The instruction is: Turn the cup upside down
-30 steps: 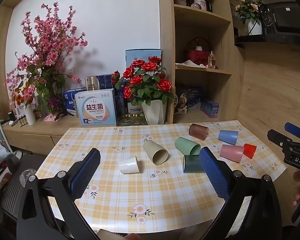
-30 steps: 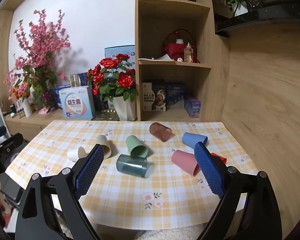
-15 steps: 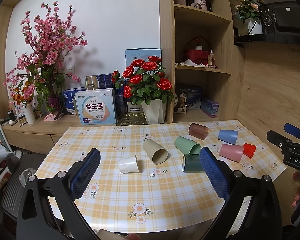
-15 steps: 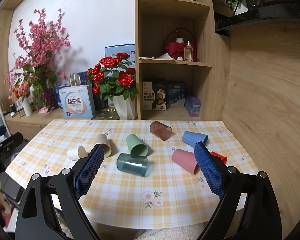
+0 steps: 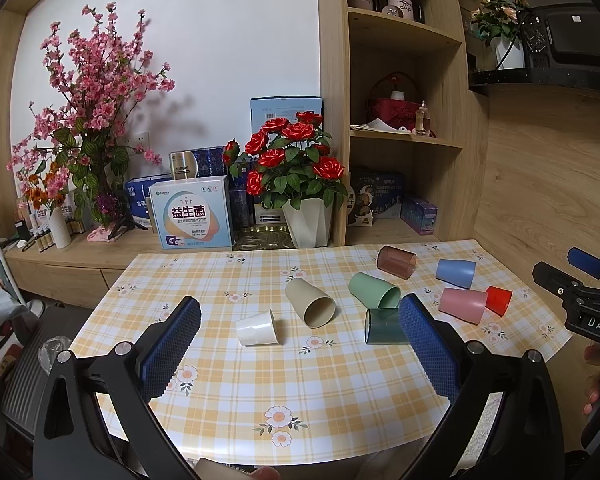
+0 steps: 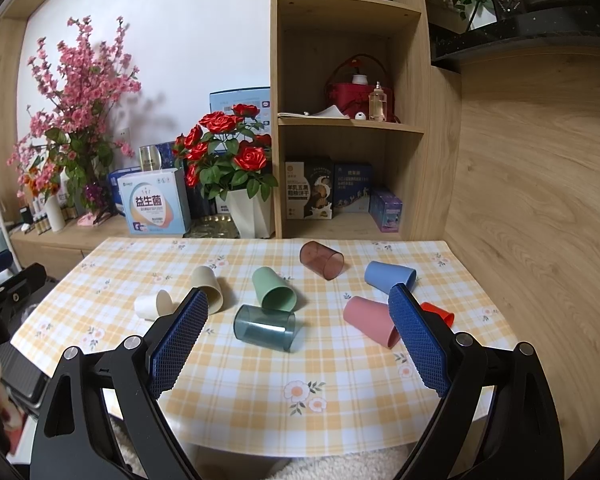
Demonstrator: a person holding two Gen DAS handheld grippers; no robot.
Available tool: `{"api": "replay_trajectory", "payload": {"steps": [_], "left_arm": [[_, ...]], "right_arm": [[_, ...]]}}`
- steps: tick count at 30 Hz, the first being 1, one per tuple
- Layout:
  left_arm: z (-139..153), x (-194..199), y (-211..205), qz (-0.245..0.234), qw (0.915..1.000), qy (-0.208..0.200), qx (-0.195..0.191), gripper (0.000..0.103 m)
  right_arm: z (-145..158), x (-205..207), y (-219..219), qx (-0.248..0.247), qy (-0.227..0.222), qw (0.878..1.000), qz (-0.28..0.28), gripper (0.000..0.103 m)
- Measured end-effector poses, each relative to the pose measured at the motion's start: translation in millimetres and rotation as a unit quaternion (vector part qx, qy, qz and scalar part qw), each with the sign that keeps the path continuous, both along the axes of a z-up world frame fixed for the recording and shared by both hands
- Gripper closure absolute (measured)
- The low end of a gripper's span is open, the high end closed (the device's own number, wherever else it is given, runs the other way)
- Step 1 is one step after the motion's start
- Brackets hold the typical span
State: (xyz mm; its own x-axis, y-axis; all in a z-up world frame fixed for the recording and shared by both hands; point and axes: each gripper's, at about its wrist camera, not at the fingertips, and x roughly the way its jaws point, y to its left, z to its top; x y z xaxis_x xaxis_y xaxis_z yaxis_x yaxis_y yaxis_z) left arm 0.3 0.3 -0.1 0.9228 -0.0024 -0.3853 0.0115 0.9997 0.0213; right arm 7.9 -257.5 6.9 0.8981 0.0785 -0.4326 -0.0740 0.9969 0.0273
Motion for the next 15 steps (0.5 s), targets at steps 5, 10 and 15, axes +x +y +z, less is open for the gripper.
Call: {"api": "replay_trajectory", "payload": {"steps": [5,10,15], "left_arm": [[0.0,0.1,0.1,0.000,1.0000,0.000,0.000,0.006],[0.0,0.1,0.0,0.000,1.0000,0.001,0.000,0.006],[0.0,0.1,0.0,0.000,1.0000,0.001,0.000,0.006]], "right_arm": [[-0.3,0.1,0.0,0.000,0.001,1.000,0.000,0.014],[-0.7,0.2,0.0,0.000,0.001,1.000,0.000,0.014],[-1.2,-0.2,0.1,0.000,0.001,1.000,0.000,0.014]]}}
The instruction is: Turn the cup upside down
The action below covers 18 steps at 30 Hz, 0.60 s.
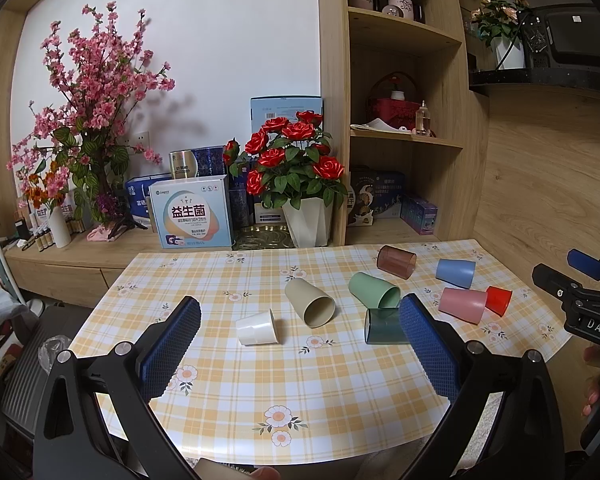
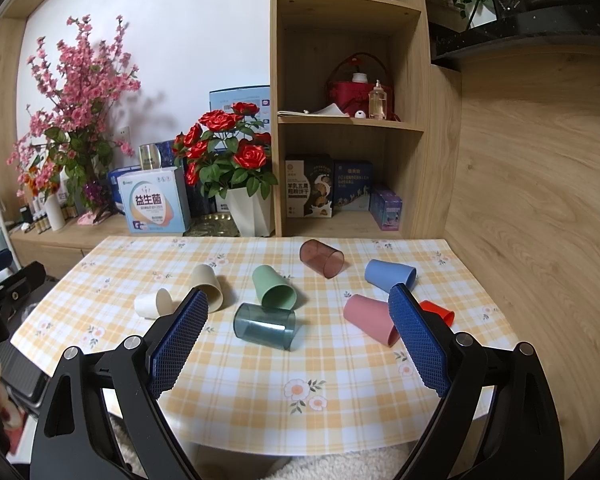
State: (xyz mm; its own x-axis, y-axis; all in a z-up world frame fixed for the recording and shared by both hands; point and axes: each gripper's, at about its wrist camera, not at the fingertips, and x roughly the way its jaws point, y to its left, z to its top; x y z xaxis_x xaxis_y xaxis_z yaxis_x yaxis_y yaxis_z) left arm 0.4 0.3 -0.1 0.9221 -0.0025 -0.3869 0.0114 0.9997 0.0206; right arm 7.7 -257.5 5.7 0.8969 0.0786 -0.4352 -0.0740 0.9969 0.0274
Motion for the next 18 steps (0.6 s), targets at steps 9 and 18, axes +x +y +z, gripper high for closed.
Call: {"api": "replay_trajectory", "payload": {"steps": [9,18], "left_arm": [[0.0,0.0,0.0,0.000,1.0000,0.000,0.000,0.006],[0.0,0.1,0.1,0.000,1.0000,0.001,-0.001,0.006]], "right_arm": [[-2.4,-1.0,1.0,0.000,0.001,1.000,0.001,0.014],[-1.2,0.0,0.5,0.000,0.002,1.000,0.001,0.014]]}}
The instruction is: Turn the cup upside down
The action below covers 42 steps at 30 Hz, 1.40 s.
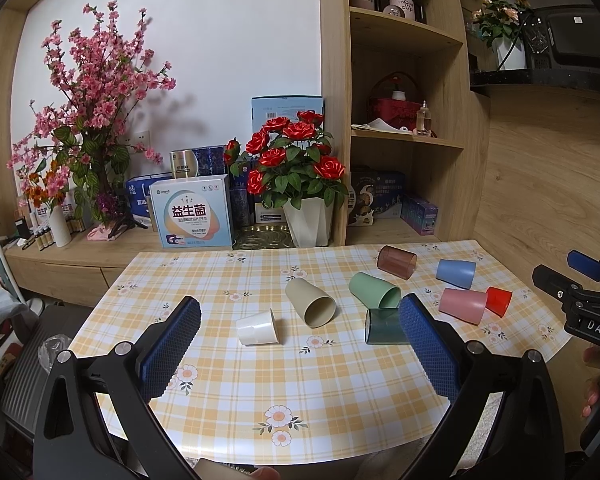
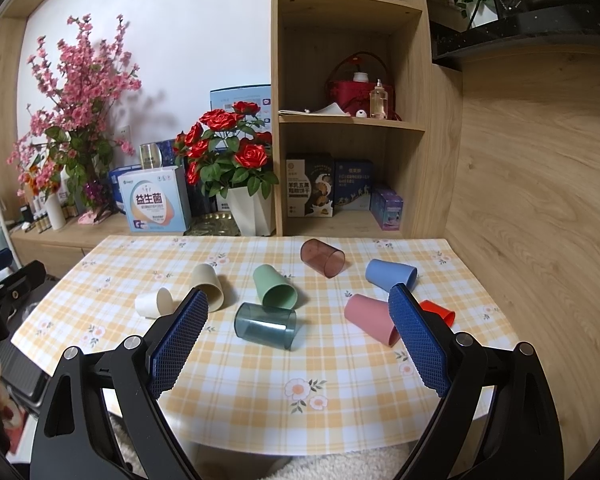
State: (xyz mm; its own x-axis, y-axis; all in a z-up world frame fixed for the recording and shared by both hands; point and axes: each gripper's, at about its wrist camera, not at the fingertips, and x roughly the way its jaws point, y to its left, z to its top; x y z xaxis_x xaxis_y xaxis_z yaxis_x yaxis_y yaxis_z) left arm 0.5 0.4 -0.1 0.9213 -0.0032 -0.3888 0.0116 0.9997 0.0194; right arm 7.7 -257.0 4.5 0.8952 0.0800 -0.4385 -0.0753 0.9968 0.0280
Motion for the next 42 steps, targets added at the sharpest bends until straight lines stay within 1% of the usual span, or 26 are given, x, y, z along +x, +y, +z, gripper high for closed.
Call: {"api": "replay_trajectory", "payload": {"steps": [9,15,20,23,25,27,32,36,40,42], "left_arm": [[-0.1,-0.5,-0.8,0.000,1.0000,0.000,0.000,0.006],[-3.3,4.9,5.2,0.002,0.9999,0.010,-0.011,0.006],[-12.5,8.2,11.4,0.003,0.9989,0.025,-0.040,0.006],[-19.5,11.6,17.8,0.007,0.9977,0.033,-0.059,0.006],[-25.4,16.1,22.8,0.007,0.9969,0.039,-0.068,0.006],[-31.4,20.9,25.5,0.010,0.9969,0.044,-0.063,0.006],[-47.8,37.5,37.6,0.034,0.9964,0.059,-0.050,0.006],[-61.0,54.0,47.8,0.047,0.9946,0.079,-0.048,0.006],[-73.3,66.4,54.0,0.055,0.9933,0.093,-0.041,0.006],[-80.6,74.1,59.0,0.056,0.9908,0.112,-0.050,0.006]], "right_arm": [[-1.4,0.0,0.5,0.000,0.001,1.000,0.000,0.014],[-5.4,-1.1,2.0,0.001,0.003,1.000,0.000,0.014],[-7.7,1.0,-0.2,0.012,0.005,1.000,0.005,0.014],[-12.5,8.0,-5.5,0.031,0.014,0.999,0.031,0.014],[-19.6,15.6,-13.9,0.053,0.029,0.997,0.039,0.014],[-28.1,24.0,-24.0,0.066,0.044,0.996,0.033,0.014],[-54.6,44.3,-47.9,0.061,0.076,0.995,0.006,0.014],[-71.4,62.1,-66.8,0.087,0.099,0.991,-0.006,0.014],[-86.4,80.4,-72.3,0.092,0.113,0.989,-0.009,0.014],[-92.6,89.0,-71.7,0.089,0.120,0.989,-0.010,0.014]]}}
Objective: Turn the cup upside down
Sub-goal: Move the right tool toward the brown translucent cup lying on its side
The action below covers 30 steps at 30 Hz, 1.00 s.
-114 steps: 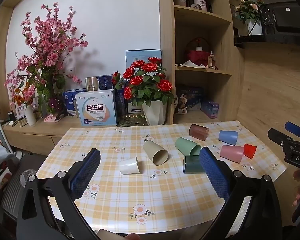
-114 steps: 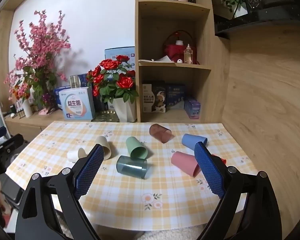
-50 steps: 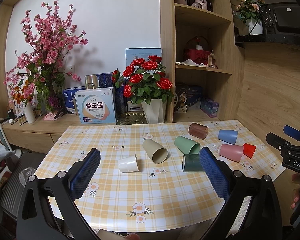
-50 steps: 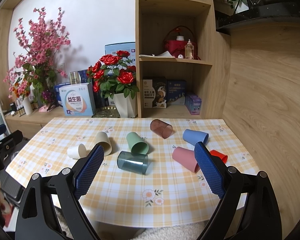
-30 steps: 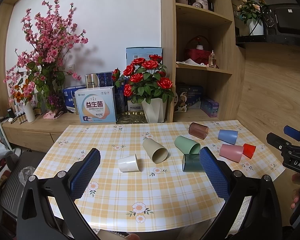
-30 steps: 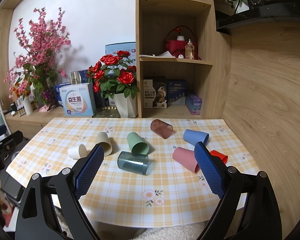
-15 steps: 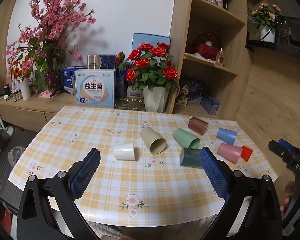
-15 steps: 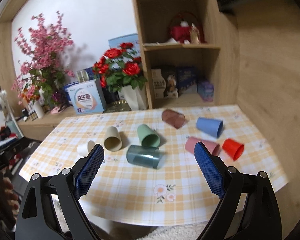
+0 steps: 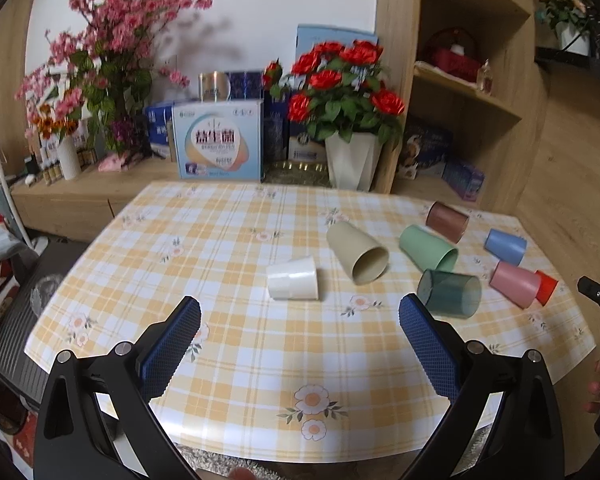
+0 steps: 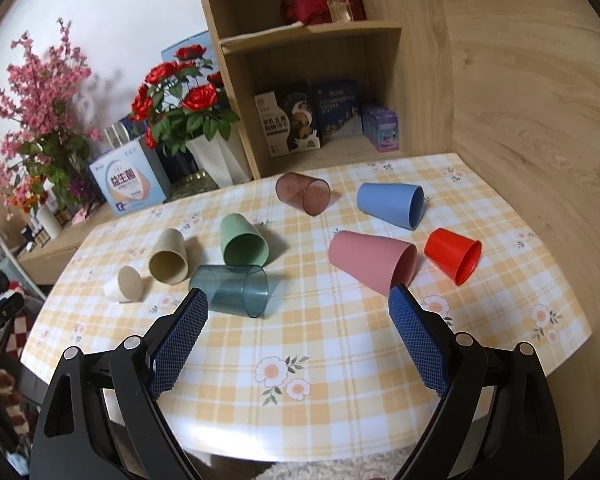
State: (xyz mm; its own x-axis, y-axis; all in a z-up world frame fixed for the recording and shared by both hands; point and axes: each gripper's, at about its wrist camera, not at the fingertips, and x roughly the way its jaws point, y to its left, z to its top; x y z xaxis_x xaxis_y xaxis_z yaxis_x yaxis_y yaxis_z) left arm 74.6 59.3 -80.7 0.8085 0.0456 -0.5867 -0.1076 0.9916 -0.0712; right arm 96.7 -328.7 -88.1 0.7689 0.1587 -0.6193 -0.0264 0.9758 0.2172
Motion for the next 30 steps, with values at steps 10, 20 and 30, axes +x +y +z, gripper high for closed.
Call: {"api": "replay_trajectory", "payload": {"steps": [10,20,30], "left_arm": [[-31.6,29.2,9.3,0.011,0.9982,0.059,0.005,0.006],[-35.8,61.2,22.2,0.039,0.9978,0.054,0.004,0.006],[-39.0,105.6,52.1,0.057,0.9975,0.041,-0.010,0.006]], "right_arm": [[-32.4,33.9,3.2,-0.014,0.042,0.999,-0.002,0.014],[-20.4,103.6,10.6,-0.099,0.037,0.991,0.087,0.014],[-42.6,285.3,47.9,-0.215,0.080,0.954,0.193,0.014]]}}
